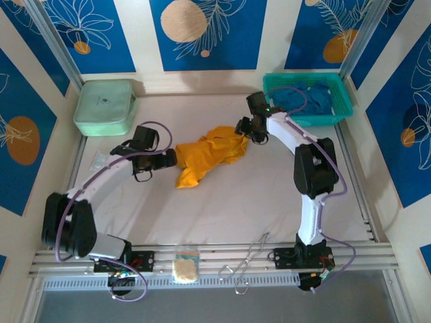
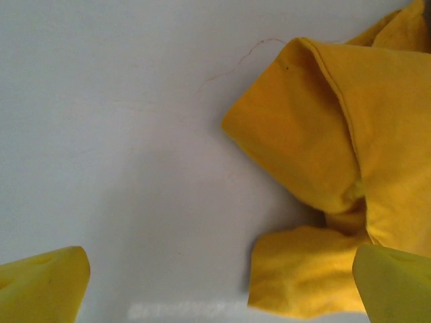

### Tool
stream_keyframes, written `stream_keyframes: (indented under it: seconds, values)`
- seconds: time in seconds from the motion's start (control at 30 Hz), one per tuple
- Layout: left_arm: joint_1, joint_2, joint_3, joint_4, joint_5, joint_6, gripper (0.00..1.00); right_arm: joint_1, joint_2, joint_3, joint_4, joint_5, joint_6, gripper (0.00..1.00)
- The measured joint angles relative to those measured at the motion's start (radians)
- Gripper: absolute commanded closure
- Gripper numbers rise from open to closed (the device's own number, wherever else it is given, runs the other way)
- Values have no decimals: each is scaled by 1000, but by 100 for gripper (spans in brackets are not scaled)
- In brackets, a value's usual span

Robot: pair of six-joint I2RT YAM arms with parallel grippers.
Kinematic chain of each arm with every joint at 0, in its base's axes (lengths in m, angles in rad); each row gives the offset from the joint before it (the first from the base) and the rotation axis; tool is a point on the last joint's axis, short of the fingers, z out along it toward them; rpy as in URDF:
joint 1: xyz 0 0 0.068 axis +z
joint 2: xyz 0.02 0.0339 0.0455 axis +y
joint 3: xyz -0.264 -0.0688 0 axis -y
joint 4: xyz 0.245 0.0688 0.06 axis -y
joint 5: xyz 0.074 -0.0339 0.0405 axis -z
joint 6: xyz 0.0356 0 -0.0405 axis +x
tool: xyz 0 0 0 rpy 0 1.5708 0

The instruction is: Fold and stack the t-shirts

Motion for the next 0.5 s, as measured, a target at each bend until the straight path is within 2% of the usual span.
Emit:
stream_keyframes:
  seconds: [0.13,0.23,0.37,0.5]
  values:
    - [-1,132,34,112,16,-34,0,37,-196,-275,116,-62,140,48]
    - [-1,215,68,198,24,-57,0,82,-277,-441,216,-99,270,52]
    - [-2,289,90,308,38,-89,0,136,-275,-578,329,-133,435,57]
    - [-2,348,100,406,53,-119,0,158,-228,-596,406,-140,544,58]
